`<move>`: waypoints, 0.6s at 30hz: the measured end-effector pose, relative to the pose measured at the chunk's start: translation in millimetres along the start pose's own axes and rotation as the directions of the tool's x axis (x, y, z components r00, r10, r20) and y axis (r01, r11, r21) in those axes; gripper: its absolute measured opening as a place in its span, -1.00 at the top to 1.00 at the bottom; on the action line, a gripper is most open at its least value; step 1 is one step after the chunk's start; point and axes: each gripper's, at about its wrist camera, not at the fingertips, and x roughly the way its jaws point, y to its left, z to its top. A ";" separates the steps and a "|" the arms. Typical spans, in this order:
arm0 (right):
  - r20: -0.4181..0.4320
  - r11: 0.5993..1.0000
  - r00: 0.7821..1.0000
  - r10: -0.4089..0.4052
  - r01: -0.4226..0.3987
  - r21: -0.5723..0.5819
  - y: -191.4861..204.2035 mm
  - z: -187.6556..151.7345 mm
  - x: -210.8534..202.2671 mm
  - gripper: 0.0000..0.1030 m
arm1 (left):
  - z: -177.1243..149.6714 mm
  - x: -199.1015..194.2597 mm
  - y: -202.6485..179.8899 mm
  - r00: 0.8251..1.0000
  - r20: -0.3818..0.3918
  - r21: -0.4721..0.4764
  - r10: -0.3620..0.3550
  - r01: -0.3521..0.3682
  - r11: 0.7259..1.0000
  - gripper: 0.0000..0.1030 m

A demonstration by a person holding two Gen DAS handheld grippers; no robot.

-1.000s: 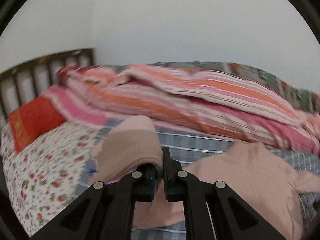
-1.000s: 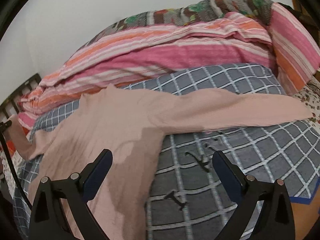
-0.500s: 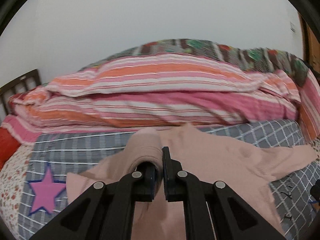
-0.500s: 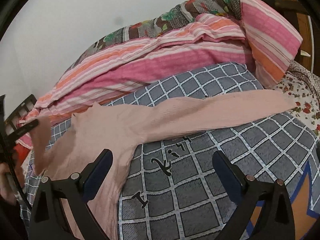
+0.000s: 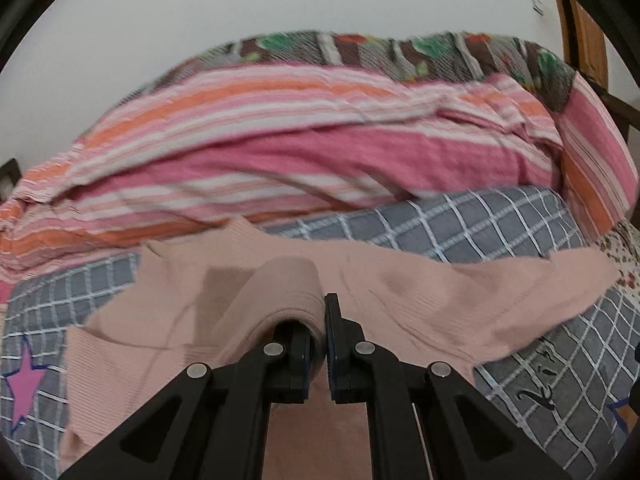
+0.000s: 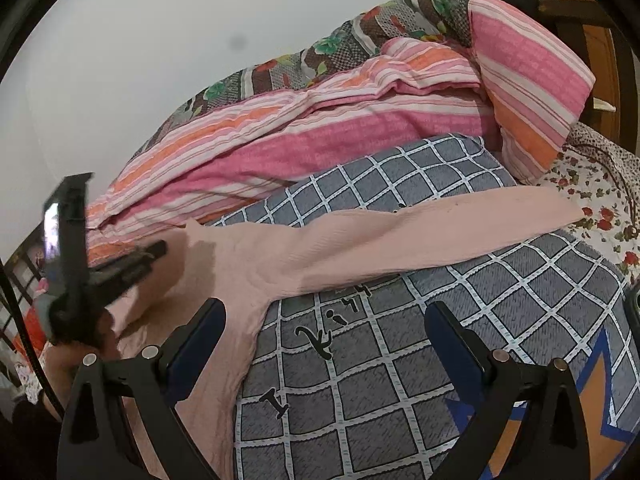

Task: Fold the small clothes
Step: 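Fold the held sleeve across the sweater body with the left gripper, release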

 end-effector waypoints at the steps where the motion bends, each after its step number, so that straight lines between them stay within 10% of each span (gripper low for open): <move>1: 0.001 1.000 1.000 -0.001 0.001 -0.005 0.5 -0.3 -0.5 -0.92 | -1.3 1.6 -1.7 1.000 -0.014 0.004 -0.020 0.020 1.000 0.84; 9: -0.011 1.000 1.000 0.003 -0.004 -0.007 1.4 -1.5 2.4 -0.92 | -9.5 -18.5 11.1 0.995 -0.002 -0.005 -0.103 0.103 0.995 -0.22; 18: -0.029 0.997 0.999 0.017 -0.019 -0.073 31.6 -5.9 12.4 -0.92 | -33.4 -61.9 73.4 0.998 0.042 -0.045 -0.050 0.052 0.998 -0.31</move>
